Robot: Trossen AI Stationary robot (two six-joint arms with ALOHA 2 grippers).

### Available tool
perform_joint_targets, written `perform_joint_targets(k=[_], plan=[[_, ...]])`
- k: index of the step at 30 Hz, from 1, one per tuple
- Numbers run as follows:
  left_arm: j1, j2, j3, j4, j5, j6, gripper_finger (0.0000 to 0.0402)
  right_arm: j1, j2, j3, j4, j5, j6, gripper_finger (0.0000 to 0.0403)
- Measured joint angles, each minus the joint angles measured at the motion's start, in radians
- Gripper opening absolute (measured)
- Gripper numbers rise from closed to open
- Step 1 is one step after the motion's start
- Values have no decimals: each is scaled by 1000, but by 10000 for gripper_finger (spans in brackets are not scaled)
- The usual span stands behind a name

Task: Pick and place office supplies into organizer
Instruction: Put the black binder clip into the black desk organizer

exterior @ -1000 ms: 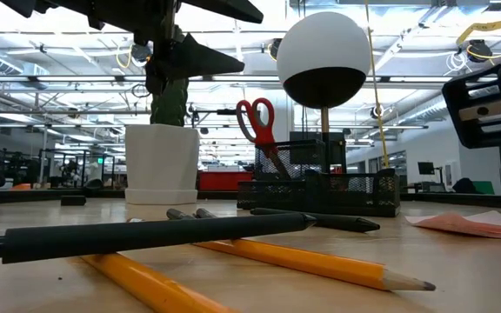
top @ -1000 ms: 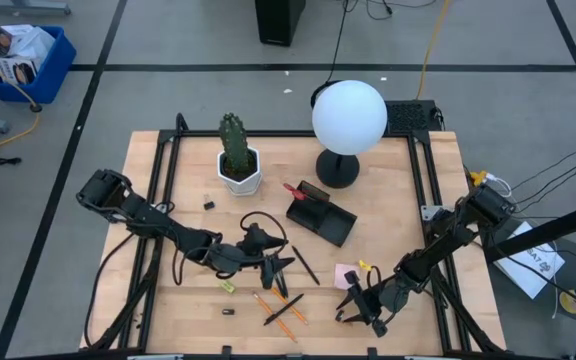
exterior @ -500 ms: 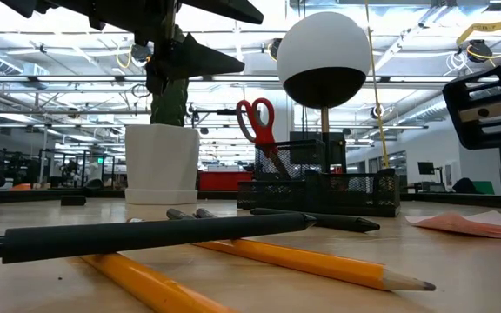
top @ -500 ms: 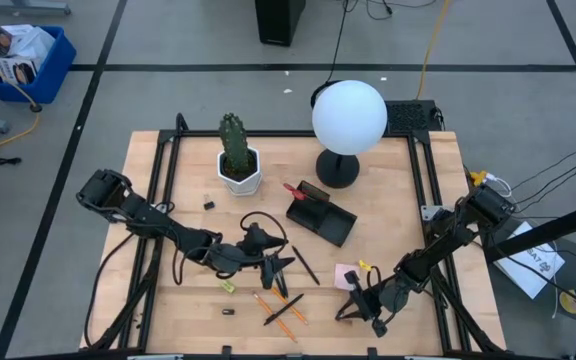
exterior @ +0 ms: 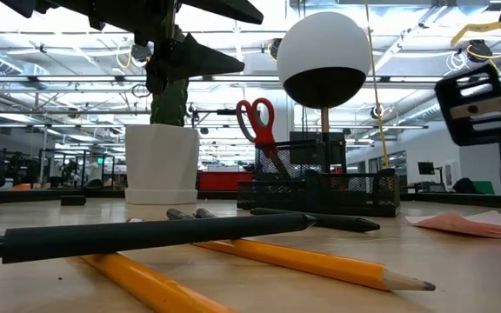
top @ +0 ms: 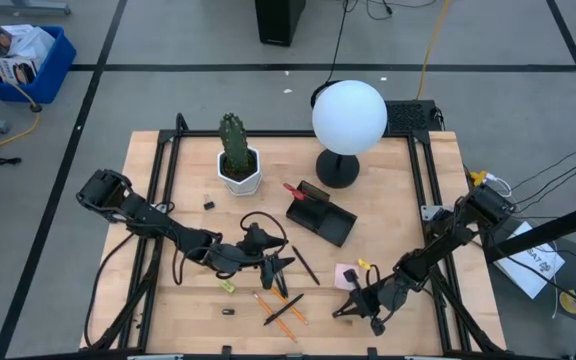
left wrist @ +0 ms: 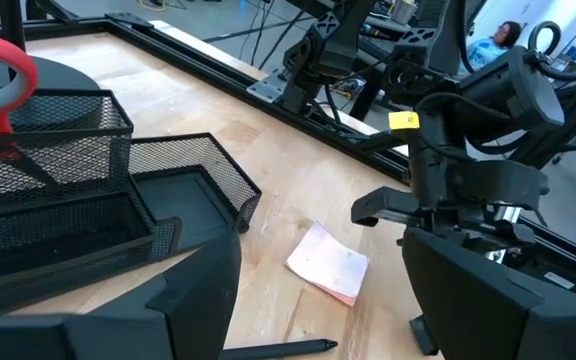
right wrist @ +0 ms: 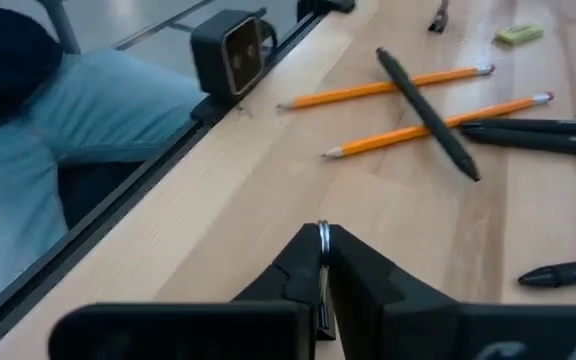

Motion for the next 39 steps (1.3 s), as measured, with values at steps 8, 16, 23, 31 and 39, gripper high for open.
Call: perform_joint_targets(k=[8,16,23,31,39], plan=[[0,0,0,0,0,8,285,-57,-1,0,16,150,-77,9],[0,0,0,-2,0,10,285,-154,-36,0,60,197,-170,4],[0,0,0,-7,0,15,285,-264,-108,0,145,235,-299,9],[-1,0,0,-8,21,18,285,-438,-130,0,152,230,-331,5],[-2,0,0,-8,73,33,285,-564,-130,0,110,173,-266,5]])
